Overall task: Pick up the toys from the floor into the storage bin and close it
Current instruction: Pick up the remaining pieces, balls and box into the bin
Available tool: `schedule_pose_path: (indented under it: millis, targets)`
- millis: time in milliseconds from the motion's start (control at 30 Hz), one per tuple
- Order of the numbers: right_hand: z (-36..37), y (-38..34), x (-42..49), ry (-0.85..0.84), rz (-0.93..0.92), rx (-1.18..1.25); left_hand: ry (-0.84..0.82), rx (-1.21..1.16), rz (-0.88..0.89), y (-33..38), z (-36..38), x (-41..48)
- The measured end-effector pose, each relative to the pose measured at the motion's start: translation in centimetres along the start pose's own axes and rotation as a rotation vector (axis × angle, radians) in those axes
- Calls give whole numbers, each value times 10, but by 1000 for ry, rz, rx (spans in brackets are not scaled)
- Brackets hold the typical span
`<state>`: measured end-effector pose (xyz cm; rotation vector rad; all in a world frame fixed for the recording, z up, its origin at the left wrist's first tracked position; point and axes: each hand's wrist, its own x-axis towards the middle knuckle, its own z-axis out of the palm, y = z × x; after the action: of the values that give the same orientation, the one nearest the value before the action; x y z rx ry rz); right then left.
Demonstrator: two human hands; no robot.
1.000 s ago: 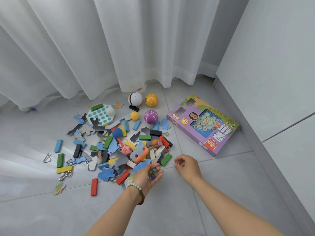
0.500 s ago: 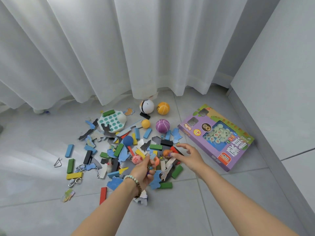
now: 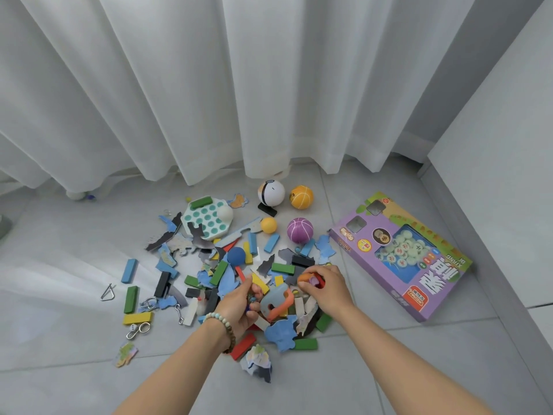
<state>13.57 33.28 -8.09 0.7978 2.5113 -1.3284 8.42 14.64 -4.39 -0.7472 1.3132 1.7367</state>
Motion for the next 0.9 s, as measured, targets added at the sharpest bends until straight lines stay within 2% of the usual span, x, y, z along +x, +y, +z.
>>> schedule_pose_path:
  millis: [167,300,400,533,600,733,900]
  targets:
    - [-6,5,0,34,-12,110,37,-15,25,1,-3,-9]
    - [-14,-4,-6,81,129,458,78,-19,53,7,-8,-13]
    - [-29,-32,-16,49,215,758,84,34,90,18,-5,-29]
    - [-46,-95,-38,-33,231,961,85,163,174,56,-9,-79]
    - [-52,-139,-56,-109,197,990,100,191,241,81,-22,-116]
    - [-42,-242,-110,-325,99,945,158,103,374,122,-81,-212]
    - [32,-362,-205,-594,4,650,333,-88,533,137,-205,-329]
